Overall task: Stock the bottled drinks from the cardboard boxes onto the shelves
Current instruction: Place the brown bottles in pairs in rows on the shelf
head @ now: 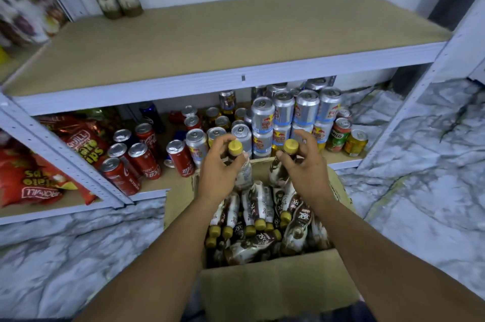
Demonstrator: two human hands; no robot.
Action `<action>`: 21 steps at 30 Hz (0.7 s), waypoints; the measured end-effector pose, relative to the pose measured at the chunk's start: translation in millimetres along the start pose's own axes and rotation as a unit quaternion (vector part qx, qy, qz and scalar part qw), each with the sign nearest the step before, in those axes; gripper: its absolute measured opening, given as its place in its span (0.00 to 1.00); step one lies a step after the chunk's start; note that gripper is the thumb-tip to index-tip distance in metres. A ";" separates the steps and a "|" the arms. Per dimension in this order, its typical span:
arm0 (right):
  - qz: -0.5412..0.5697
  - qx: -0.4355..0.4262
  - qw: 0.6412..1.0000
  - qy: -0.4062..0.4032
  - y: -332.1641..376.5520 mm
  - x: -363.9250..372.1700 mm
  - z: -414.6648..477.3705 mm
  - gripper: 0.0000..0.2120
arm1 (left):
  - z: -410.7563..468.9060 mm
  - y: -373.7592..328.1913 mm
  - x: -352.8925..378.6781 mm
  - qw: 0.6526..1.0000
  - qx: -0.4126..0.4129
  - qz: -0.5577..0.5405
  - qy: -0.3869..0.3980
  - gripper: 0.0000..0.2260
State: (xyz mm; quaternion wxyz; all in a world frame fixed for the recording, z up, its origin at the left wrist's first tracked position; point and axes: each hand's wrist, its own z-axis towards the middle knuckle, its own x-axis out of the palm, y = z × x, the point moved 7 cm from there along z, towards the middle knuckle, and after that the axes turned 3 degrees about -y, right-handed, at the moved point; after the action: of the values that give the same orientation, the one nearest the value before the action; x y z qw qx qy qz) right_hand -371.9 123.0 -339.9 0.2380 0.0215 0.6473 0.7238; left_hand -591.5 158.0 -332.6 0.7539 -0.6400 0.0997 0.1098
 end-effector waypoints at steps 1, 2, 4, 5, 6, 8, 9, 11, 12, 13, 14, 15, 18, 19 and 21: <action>0.004 -0.007 1.000 0.003 12.2 -2.1 -0.5 0.22 | 0.2 -12.0 -4.8 1.000 0.015 -0.003 -0.002 0.16; 0.009 -0.017 1.000 0.007 27.1 -4.2 -0.9 0.20 | -0.1 -26.0 -11.7 1.000 0.030 -0.004 -0.008 0.16; 0.016 -0.039 0.999 0.013 59.3 -8.8 -2.6 0.17 | -2.5 -54.9 -28.0 0.999 0.051 -0.001 -0.018 0.16; 0.016 -0.051 0.998 0.015 74.8 -11.1 -2.2 0.17 | -3.4 -70.2 -36.1 0.998 0.061 0.000 -0.023 0.16; 0.016 -0.064 0.998 0.017 91.2 -13.2 -1.6 0.17 | -4.0 -84.7 -44.8 0.997 0.070 -0.001 -0.028 0.16; 0.018 -0.089 0.996 0.019 123.6 -17.8 0.4 0.19 | -4.4 -111.5 -62.0 0.996 0.085 -0.008 -0.035 0.16; 0.020 -0.099 0.995 0.021 139.5 -19.7 1.7 0.20 | -4.1 -123.7 -70.4 0.995 0.089 -0.013 -0.037 0.16; 0.023 -0.111 0.993 0.030 170.0 -22.3 4.8 0.19 | -2.3 -147.7 -87.2 0.994 0.100 -0.014 -0.046 0.17; 0.024 -0.117 0.992 0.033 185.0 -22.9 6.5 0.18 | -0.9 -159.7 -95.8 0.993 0.108 -0.010 -0.052 0.17; 0.024 -0.126 0.991 0.033 200.2 -23.3 8.8 0.18 | 0.6 -171.9 -104.0 0.991 0.119 -0.004 -0.056 0.17; 0.023 -0.136 0.990 0.032 214.6 -23.6 11.0 0.18 | 2.7 -183.1 -111.4 0.990 0.130 0.001 -0.057 0.17; 0.022 -0.146 0.989 0.031 227.8 -23.0 13.6 0.18 | 4.7 -194.1 -118.1 0.988 0.141 0.007 -0.057 0.16; 0.028 -0.166 0.985 0.037 264.0 -18.8 19.4 0.17 | 12.7 -220.7 -136.6 0.986 0.157 0.012 -0.056 0.16; 0.030 -0.171 0.984 0.039 274.2 -16.9 22.5 0.17 | 16.7 -227.2 -142.9 0.986 0.158 0.008 -0.057 0.16; 0.031 -0.179 0.982 0.044 292.7 -12.8 29.9 0.17 | 26.2 -238.1 -154.4 0.986 0.159 0.000 -0.057 0.15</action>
State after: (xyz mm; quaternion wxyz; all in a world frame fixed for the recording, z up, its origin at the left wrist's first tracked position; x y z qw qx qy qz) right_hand -443.0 131.6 -54.3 0.1865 -0.0334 0.5162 0.8352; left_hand -669.0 140.7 -58.9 0.8506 -0.5046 0.0732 0.1287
